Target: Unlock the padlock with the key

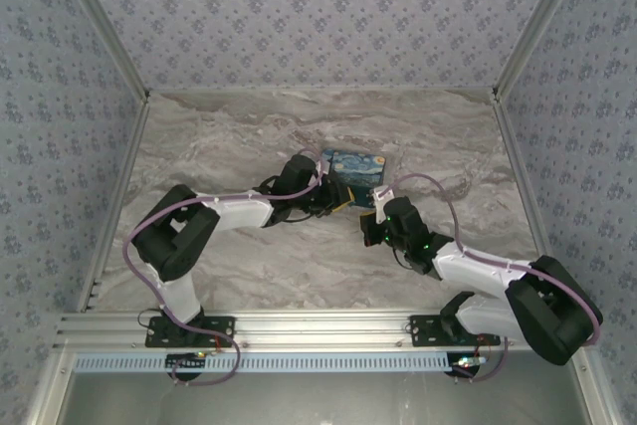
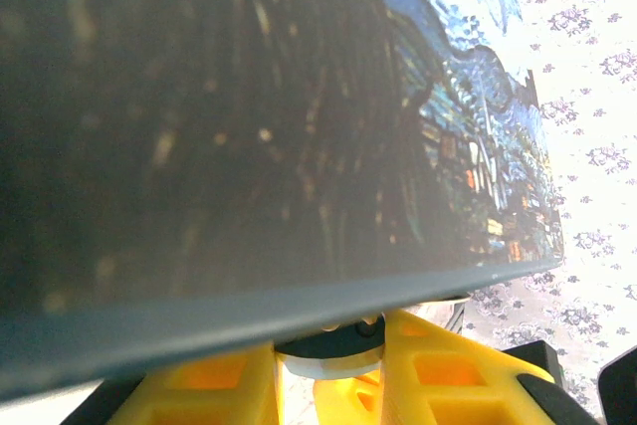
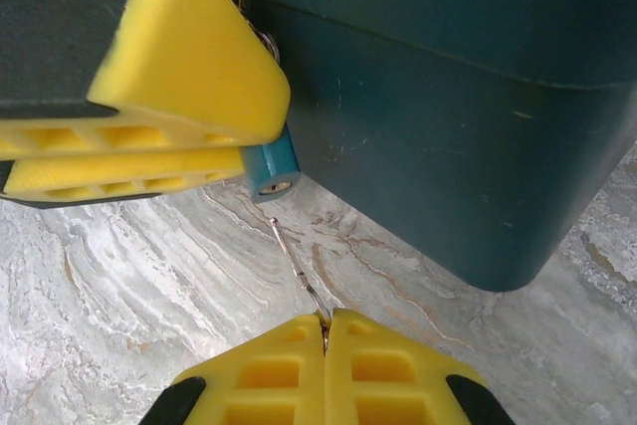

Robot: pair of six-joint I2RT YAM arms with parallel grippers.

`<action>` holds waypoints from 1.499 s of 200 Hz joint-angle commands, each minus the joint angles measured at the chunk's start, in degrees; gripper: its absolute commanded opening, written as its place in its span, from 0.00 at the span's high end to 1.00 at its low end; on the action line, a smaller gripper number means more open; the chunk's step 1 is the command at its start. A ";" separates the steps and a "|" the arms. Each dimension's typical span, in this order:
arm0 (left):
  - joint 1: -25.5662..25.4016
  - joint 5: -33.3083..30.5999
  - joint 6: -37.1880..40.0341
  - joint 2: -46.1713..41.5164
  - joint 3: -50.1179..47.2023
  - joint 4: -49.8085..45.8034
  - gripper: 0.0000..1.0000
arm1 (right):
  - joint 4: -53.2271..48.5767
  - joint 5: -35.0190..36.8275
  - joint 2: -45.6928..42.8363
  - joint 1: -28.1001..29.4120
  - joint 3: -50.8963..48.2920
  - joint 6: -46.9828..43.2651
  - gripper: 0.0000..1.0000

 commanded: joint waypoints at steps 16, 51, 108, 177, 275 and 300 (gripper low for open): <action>-0.61 -0.27 -0.03 -2.35 0.56 2.05 0.76 | 1.60 1.03 0.28 0.33 1.91 -0.32 1.00; -0.59 -0.23 -0.09 -2.30 0.66 2.01 0.76 | 1.25 0.79 1.02 0.18 2.78 -0.90 1.00; -0.62 -0.13 -0.03 -2.26 0.76 1.81 0.76 | 0.98 1.47 2.04 0.05 3.95 -1.36 1.00; -0.65 -0.30 -0.14 -2.23 0.83 1.86 0.76 | -1.39 2.19 2.56 -0.17 4.24 -1.58 1.00; -0.64 -0.23 -0.23 -2.08 0.73 1.75 0.76 | 1.53 0.61 3.36 -0.34 4.44 -0.84 1.00; -0.70 -0.09 -0.27 -2.02 0.63 1.83 0.76 | 3.69 -0.81 3.34 -0.88 4.71 -0.42 1.00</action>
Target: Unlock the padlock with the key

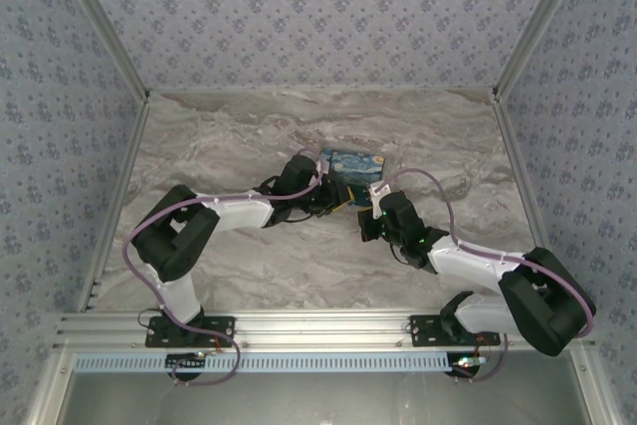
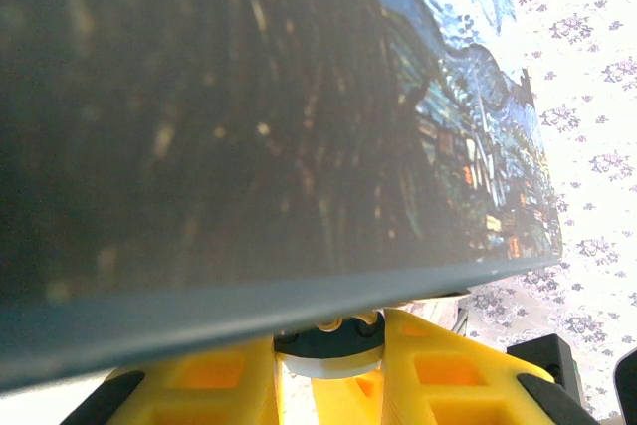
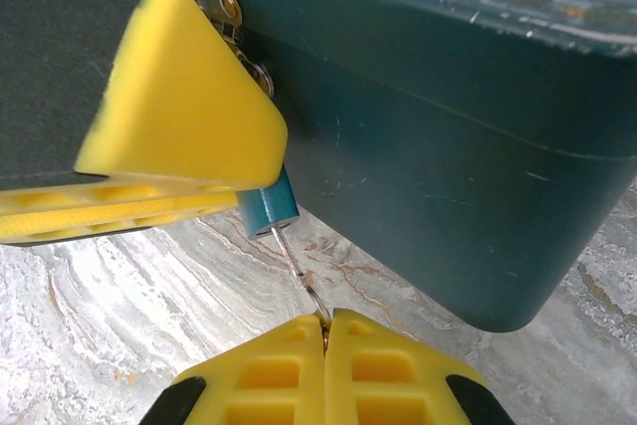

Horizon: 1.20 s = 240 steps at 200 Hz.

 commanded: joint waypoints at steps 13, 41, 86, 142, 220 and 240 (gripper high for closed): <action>-0.44 1.11 -0.30 -1.84 0.65 1.81 0.76 | 5.09 -2.64 0.08 -1.15 1.86 0.42 1.00; -0.44 1.19 -0.27 -1.67 0.65 1.81 0.76 | 6.97 -4.58 0.06 -2.09 2.47 0.34 1.00; -0.82 1.50 -0.60 -1.25 0.96 2.03 0.76 | 7.15 -6.97 1.23 -2.67 4.79 -0.79 1.00; -0.94 1.81 -0.84 -1.31 1.09 2.08 0.75 | 9.01 -8.29 1.75 -3.90 5.37 -1.44 1.00; -0.97 2.06 -1.69 -0.31 1.37 2.77 0.75 | 16.31 -12.96 2.09 -5.48 1.80 4.61 1.00; -0.95 2.42 -2.36 0.90 1.65 3.26 0.75 | 16.76 -12.65 3.12 -5.47 0.44 5.07 1.00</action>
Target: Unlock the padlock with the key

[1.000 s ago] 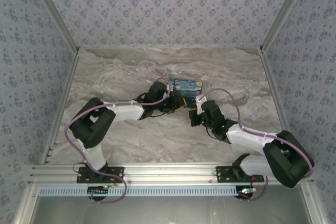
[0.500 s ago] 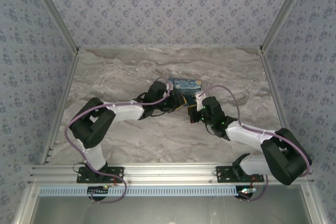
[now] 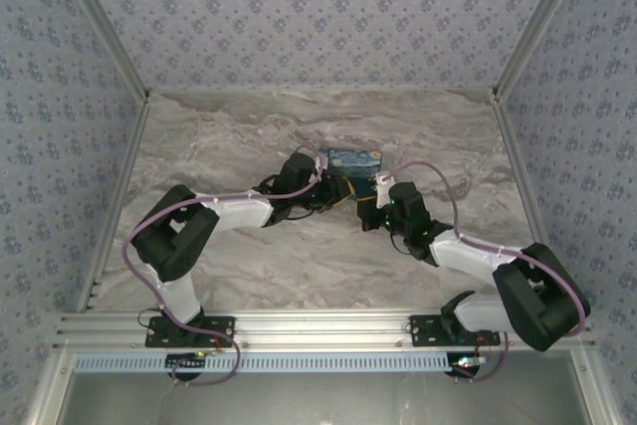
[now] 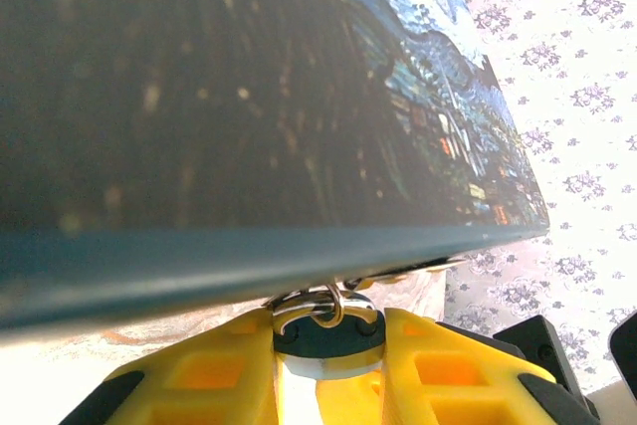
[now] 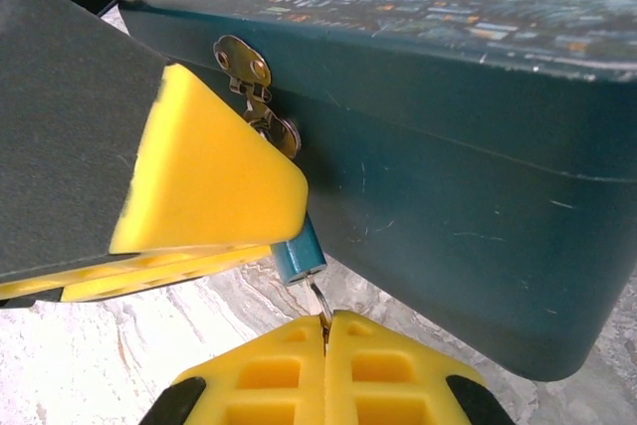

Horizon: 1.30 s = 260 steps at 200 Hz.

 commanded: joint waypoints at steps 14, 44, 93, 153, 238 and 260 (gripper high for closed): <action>-1.01 4.13 -1.42 1.87 1.75 0.73 0.75 | 11.40 -1.89 1.98 -0.02 -1.85 2.87 1.00; -1.05 4.04 -1.59 4.03 2.61 0.34 0.75 | 13.64 -1.36 5.07 -0.24 -3.50 4.72 1.00; -1.07 4.13 -2.42 6.56 2.76 1.10 0.75 | 15.85 0.11 8.81 0.35 -5.15 7.31 1.00; -0.97 4.13 -2.77 8.24 2.47 1.89 0.73 | 15.95 2.16 11.40 1.73 -5.24 9.10 1.00; -0.37 3.34 -2.92 6.81 0.82 3.12 0.66 | 15.27 3.20 11.82 2.48 -5.16 9.80 1.00; -0.07 3.25 -2.87 5.89 0.40 3.06 0.62 | 15.26 3.74 11.83 2.67 -5.54 9.95 1.00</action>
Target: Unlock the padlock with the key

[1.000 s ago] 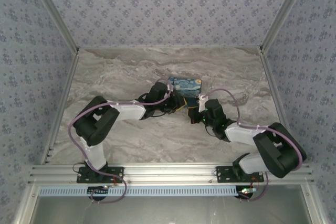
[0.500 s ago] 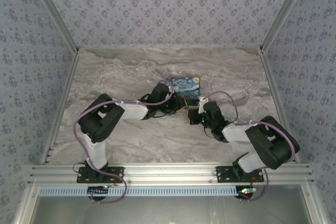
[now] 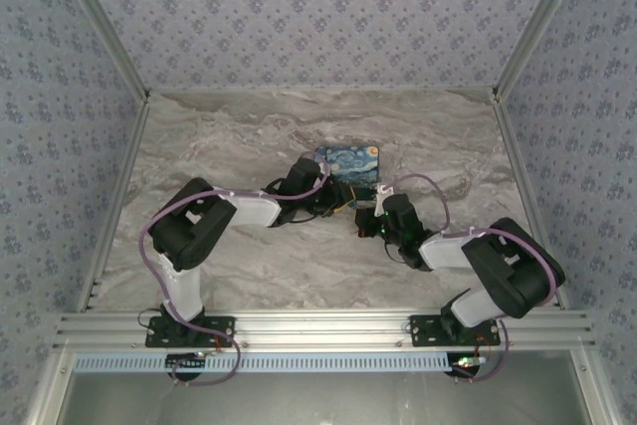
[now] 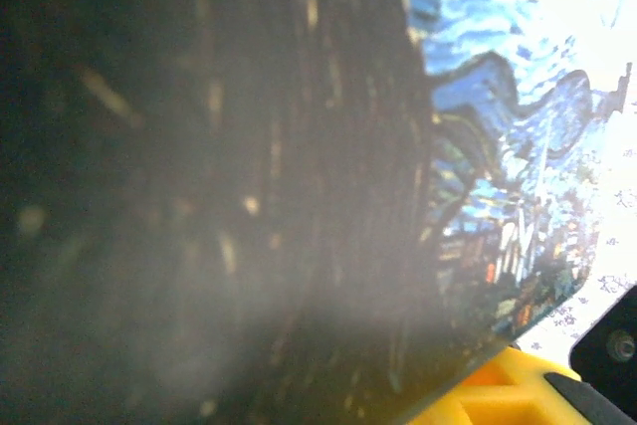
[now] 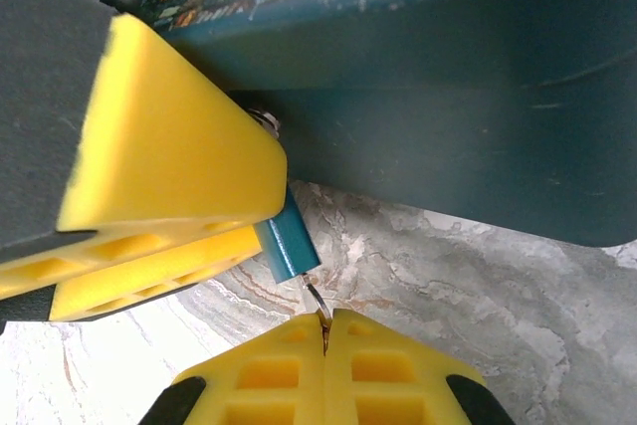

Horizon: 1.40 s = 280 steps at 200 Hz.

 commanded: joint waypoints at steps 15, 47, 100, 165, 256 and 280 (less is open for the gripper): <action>0.19 2.96 -1.87 -1.18 -0.90 1.14 0.60 | 0.56 0.65 0.79 1.15 -0.63 1.04 1.00; 0.70 2.82 -1.74 -2.58 -1.60 0.94 0.54 | 1.05 0.71 1.12 1.41 -1.21 1.72 1.00; 2.34 1.53 -0.22 -7.10 -4.87 1.89 0.38 | 1.23 0.41 1.10 1.74 -1.51 2.35 1.00; 6.36 -0.90 1.73 -14.39 -10.15 2.00 0.24 | 1.60 -1.42 1.10 1.77 -0.69 4.64 1.00; 6.44 1.12 -5.71 -9.66 -13.85 11.31 0.36 | 1.12 -5.34 0.97 2.69 2.77 19.14 1.00; 5.76 1.07 -6.95 -8.64 -14.34 12.88 0.39 | 0.86 -6.08 0.95 2.74 3.65 23.21 1.00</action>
